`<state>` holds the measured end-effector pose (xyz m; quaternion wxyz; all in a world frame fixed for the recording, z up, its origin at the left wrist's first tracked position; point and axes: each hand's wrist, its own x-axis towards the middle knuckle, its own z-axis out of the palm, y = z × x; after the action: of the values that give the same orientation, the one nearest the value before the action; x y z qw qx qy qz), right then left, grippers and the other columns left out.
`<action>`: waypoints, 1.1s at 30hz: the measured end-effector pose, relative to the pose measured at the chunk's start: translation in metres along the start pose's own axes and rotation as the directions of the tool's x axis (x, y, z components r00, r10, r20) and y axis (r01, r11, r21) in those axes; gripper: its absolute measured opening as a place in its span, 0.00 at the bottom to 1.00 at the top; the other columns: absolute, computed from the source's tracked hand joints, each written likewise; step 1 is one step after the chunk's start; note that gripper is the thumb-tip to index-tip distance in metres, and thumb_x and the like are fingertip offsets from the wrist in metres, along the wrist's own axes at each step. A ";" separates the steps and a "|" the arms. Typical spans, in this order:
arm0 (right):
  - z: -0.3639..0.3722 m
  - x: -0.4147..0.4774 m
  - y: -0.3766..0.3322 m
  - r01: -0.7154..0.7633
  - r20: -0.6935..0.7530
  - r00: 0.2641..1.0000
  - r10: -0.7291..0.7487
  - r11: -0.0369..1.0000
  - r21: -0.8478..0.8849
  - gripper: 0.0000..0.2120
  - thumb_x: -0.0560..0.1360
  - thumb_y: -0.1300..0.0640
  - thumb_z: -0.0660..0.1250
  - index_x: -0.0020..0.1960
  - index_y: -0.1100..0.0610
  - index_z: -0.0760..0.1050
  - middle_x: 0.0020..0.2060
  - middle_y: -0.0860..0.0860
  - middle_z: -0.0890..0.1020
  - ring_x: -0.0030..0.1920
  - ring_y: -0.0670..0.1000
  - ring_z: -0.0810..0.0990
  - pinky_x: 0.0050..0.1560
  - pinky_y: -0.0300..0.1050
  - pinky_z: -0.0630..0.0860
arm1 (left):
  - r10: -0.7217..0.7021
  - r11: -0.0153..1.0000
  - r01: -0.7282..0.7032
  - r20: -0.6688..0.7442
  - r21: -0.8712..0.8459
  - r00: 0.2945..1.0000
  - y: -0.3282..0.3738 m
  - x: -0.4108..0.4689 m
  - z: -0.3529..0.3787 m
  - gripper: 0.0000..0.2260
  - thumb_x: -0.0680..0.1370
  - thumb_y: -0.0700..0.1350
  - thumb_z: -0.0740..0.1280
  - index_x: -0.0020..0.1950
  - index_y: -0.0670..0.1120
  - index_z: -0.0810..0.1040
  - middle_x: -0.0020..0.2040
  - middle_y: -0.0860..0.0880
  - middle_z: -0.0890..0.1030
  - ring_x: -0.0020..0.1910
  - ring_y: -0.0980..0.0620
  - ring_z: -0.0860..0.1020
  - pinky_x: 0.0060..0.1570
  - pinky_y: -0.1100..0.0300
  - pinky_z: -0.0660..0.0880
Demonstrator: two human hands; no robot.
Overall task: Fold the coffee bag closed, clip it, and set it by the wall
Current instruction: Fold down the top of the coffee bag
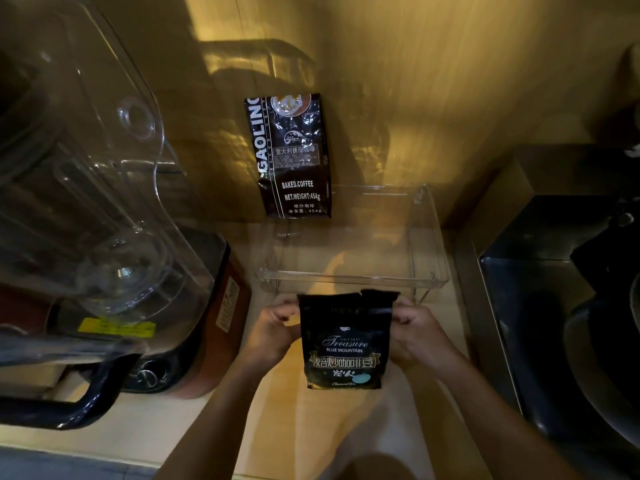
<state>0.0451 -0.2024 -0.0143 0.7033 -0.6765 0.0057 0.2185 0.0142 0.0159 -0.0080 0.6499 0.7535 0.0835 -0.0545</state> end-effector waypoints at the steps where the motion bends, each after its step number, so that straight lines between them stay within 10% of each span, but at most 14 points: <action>1: 0.002 0.001 0.000 0.012 -0.011 1.000 -0.012 1.000 -0.001 0.13 0.66 0.75 0.66 0.47 0.64 0.79 0.46 0.53 0.78 0.42 0.46 0.81 0.38 0.33 0.77 | 0.007 1.000 -0.007 0.029 -0.020 1.000 -0.001 0.000 0.000 0.14 0.67 0.24 0.66 0.51 0.32 0.78 0.53 0.38 0.79 0.51 0.52 0.78 0.51 0.54 0.77; 6: 0.008 0.001 0.003 -0.075 -0.016 0.997 0.076 0.994 0.074 0.18 0.66 0.76 0.64 0.33 0.55 0.82 0.27 0.47 0.84 0.30 0.45 0.83 0.29 0.34 0.77 | -0.018 0.991 0.029 0.081 -0.131 0.997 -0.011 -0.001 0.001 0.16 0.68 0.26 0.65 0.41 0.45 0.84 0.37 0.55 0.85 0.41 0.56 0.83 0.39 0.66 0.78; 11: 0.014 0.004 -0.002 -0.043 -0.033 0.998 0.047 0.994 0.103 0.22 0.68 0.76 0.61 0.29 0.52 0.82 0.27 0.45 0.84 0.32 0.44 0.83 0.31 0.34 0.78 | 0.020 0.982 -0.017 0.016 -0.190 1.000 -0.016 -0.001 0.004 0.09 0.71 0.25 0.60 0.44 0.32 0.79 0.37 0.50 0.85 0.40 0.51 0.82 0.40 0.61 0.79; 19: 0.005 0.000 -0.014 -0.037 0.011 0.999 0.036 0.996 0.087 0.13 0.70 0.79 0.55 0.48 0.71 0.75 0.40 0.55 0.80 0.33 0.45 0.81 0.31 0.31 0.76 | -0.041 0.965 0.084 0.172 -0.250 0.984 -0.001 0.001 -0.015 0.12 0.73 0.41 0.61 0.52 0.34 0.75 0.52 0.38 0.79 0.55 0.44 0.76 0.57 0.52 0.70; 23: 0.001 -0.006 -0.015 -0.094 0.085 0.993 0.078 0.975 0.201 0.17 0.69 0.78 0.50 0.55 0.74 0.70 0.41 0.58 0.80 0.41 0.53 0.79 0.40 0.39 0.77 | -0.054 0.952 0.115 0.211 -0.285 0.976 -0.008 -0.004 -0.008 0.16 0.69 0.39 0.69 0.55 0.38 0.74 0.48 0.48 0.82 0.51 0.49 0.79 0.49 0.59 0.76; 33: 0.020 -0.009 -0.010 -0.086 -0.053 0.994 0.093 0.990 0.114 0.06 0.66 0.71 0.69 0.42 0.65 0.79 0.31 0.53 0.83 0.30 0.47 0.82 0.28 0.35 0.77 | -0.058 0.970 0.079 0.095 -0.232 0.994 -0.016 -0.002 0.011 0.09 0.65 0.36 0.73 0.43 0.46 0.83 0.38 0.50 0.86 0.38 0.51 0.83 0.34 0.64 0.77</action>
<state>0.0346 -0.1861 -0.0004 0.7289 -0.6413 0.0686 0.2295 0.0094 0.0073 -0.0250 0.7354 0.6647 0.0867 -0.0997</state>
